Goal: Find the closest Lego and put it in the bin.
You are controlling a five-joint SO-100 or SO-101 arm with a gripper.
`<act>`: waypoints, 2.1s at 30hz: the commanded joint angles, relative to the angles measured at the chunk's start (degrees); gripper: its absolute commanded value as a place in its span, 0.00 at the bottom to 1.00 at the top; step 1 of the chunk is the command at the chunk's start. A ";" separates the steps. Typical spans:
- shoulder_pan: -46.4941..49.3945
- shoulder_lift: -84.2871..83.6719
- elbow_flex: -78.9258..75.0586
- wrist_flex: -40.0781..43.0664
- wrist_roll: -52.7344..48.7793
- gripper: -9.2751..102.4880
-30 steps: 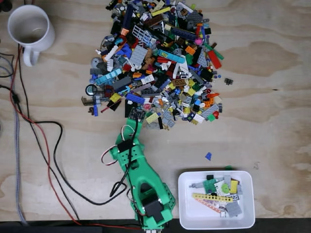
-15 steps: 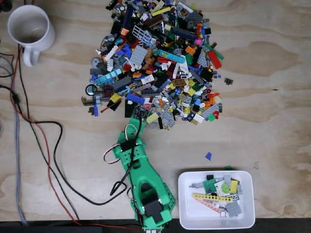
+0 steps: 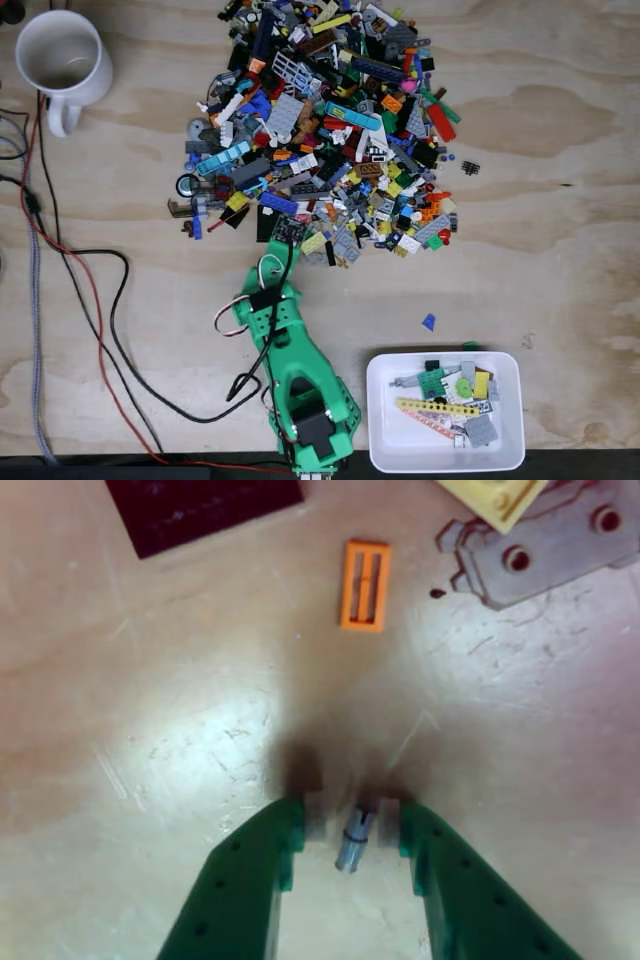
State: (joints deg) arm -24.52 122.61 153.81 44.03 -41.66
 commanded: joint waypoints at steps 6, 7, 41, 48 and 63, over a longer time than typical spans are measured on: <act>-1.58 -0.62 2.02 0.62 1.58 0.16; -1.58 -0.26 2.20 0.88 1.76 0.16; -1.23 -0.97 -4.57 6.33 4.75 0.15; -1.93 -1.76 -4.04 4.75 5.45 0.13; -0.09 -0.79 -7.03 8.00 4.13 0.11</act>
State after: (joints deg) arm -26.54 120.23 151.08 49.57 -35.95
